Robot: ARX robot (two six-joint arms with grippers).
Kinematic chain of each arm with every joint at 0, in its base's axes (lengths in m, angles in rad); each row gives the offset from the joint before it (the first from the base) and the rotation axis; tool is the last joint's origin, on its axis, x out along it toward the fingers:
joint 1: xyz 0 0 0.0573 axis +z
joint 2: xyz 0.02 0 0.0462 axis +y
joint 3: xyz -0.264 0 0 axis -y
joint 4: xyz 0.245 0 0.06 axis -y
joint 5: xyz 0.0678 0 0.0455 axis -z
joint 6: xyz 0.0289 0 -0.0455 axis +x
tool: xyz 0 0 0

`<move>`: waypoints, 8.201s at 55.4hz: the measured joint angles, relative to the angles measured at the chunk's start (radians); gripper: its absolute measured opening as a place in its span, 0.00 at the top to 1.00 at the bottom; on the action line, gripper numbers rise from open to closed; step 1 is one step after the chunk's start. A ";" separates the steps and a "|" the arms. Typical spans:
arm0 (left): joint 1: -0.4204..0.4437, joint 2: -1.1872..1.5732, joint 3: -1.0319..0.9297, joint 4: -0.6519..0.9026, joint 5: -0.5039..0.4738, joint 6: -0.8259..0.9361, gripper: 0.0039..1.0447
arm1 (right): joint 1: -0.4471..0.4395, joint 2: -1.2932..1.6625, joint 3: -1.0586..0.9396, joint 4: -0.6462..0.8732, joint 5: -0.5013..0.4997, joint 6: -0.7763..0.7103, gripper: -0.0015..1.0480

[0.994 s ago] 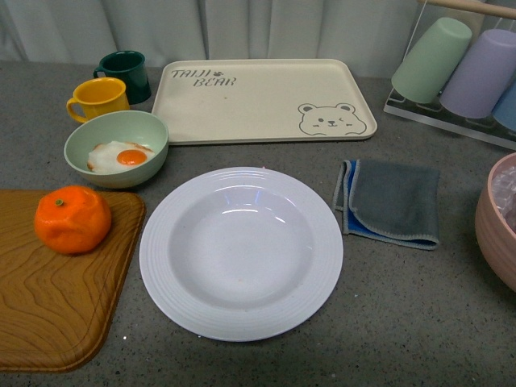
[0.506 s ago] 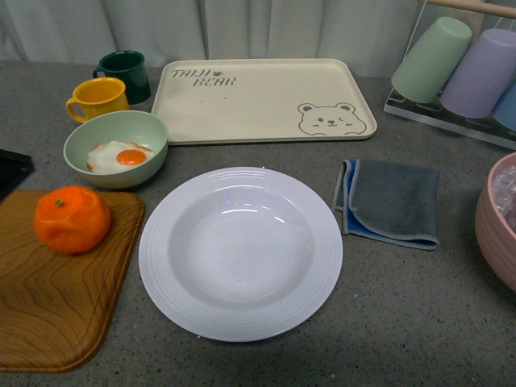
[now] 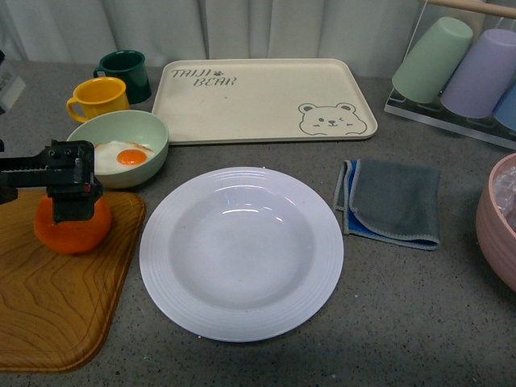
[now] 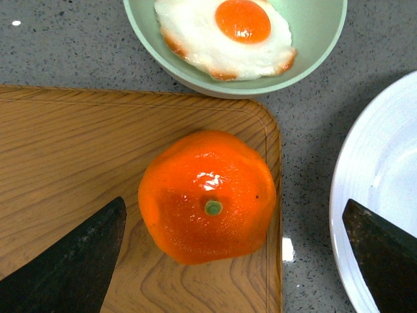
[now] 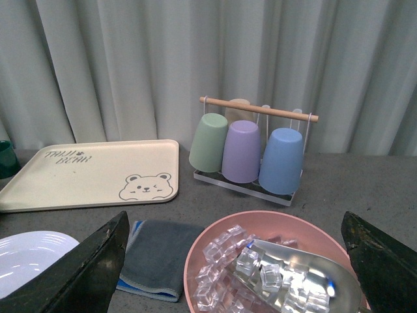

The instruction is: Place orange and plate with both arms

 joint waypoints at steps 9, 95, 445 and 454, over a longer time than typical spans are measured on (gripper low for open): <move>0.001 0.089 0.057 -0.047 -0.008 -0.004 0.06 | 0.000 0.000 0.000 0.000 0.000 0.000 0.09; -0.473 0.235 0.221 -0.048 -0.188 -0.146 0.51 | 0.000 0.000 0.000 0.000 0.000 0.000 0.09; 0.105 -1.700 -0.595 -0.275 0.023 0.101 0.06 | 0.159 2.251 1.224 0.411 -0.735 0.870 0.96; 0.105 -1.700 -0.595 -0.275 0.023 0.101 0.06 | 0.167 2.376 1.419 0.319 -0.693 0.906 0.96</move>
